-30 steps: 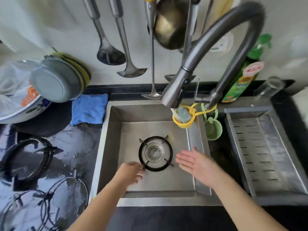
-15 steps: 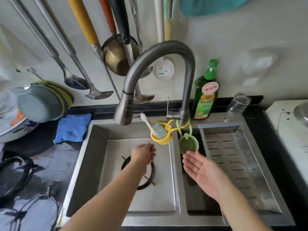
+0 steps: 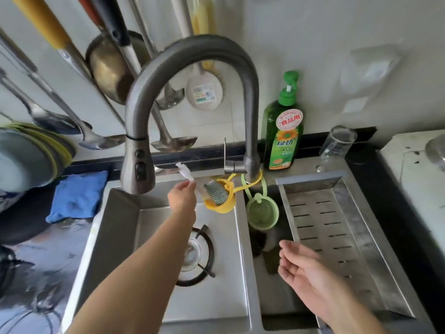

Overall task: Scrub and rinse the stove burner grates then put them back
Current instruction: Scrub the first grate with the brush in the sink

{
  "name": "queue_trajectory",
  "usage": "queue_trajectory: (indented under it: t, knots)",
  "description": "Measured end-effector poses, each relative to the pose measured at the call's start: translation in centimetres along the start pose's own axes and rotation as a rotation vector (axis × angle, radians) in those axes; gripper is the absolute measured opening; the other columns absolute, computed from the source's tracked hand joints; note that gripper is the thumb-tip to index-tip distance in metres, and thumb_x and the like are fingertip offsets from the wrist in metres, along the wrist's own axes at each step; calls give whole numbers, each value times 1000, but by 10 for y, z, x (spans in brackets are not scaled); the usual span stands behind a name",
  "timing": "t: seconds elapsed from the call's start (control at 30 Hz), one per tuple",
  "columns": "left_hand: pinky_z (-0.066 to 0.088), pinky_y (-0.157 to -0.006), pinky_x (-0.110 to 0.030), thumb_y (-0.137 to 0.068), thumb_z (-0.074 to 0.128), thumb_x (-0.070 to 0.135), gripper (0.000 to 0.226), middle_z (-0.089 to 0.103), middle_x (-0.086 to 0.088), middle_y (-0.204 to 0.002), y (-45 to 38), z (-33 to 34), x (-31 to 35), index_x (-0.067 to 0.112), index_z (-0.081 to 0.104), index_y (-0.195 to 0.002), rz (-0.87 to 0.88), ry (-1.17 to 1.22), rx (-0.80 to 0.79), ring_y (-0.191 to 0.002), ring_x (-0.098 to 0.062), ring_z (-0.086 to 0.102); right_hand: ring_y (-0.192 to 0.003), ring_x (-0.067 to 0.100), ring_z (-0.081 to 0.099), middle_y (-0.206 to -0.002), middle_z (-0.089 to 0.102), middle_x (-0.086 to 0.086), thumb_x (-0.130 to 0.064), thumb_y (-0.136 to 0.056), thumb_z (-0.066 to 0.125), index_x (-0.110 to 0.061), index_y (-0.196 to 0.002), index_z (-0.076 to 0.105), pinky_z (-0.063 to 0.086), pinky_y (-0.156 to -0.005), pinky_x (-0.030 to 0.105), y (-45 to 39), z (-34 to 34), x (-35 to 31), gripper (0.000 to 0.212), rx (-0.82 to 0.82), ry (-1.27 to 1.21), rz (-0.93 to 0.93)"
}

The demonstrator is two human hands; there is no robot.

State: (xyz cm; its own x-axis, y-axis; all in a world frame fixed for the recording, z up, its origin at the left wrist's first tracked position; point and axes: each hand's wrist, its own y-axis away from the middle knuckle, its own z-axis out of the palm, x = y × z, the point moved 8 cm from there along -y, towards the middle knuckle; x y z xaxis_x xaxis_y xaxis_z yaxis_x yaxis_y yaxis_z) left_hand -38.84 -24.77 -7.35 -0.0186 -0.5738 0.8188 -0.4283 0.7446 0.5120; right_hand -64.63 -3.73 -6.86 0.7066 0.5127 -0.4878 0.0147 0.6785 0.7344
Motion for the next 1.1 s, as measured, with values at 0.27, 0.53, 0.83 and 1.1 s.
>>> queue_trajectory:
  t: [0.27, 0.53, 0.83, 1.1]
  knots:
    - [55, -78, -29, -103, 56, 20, 16, 77, 7, -87, 127, -44, 8, 17, 72, -99, 200, -148, -131, -86, -12, 72, -74, 20, 60, -80, 64, 9, 4, -93, 60, 0, -109, 67, 50, -76, 35, 0, 36, -1, 18, -30, 45, 48]
    - [45, -46, -26, -103, 45, 13, 16, 59, -9, -73, 158, 22, 51, 9, 61, -102, 123, -448, -502, -51, -21, 55, -77, 20, 64, -87, 69, 6, -10, -96, 65, -5, -108, 69, 55, -76, 34, 11, 72, -158, 14, 131, 629, -460]
    - [37, -48, -26, -100, 39, 9, 18, 50, -7, -68, 190, 159, 157, 18, 55, -103, 98, -66, -585, -48, -18, 42, -117, 17, 63, -124, 71, 0, -19, -99, 61, -18, -119, 74, 38, -93, 17, -2, 205, -361, 24, 228, 1455, -1040]
    - [31, -45, -23, -103, 42, 10, 21, 52, -4, -64, 186, 170, 158, 26, 53, -97, 85, 20, -606, -47, -15, 43, -104, 15, 66, -115, 74, 5, -15, -91, 73, -9, -112, 76, 47, -97, 26, -32, 206, -362, 22, 91, 1371, -893]
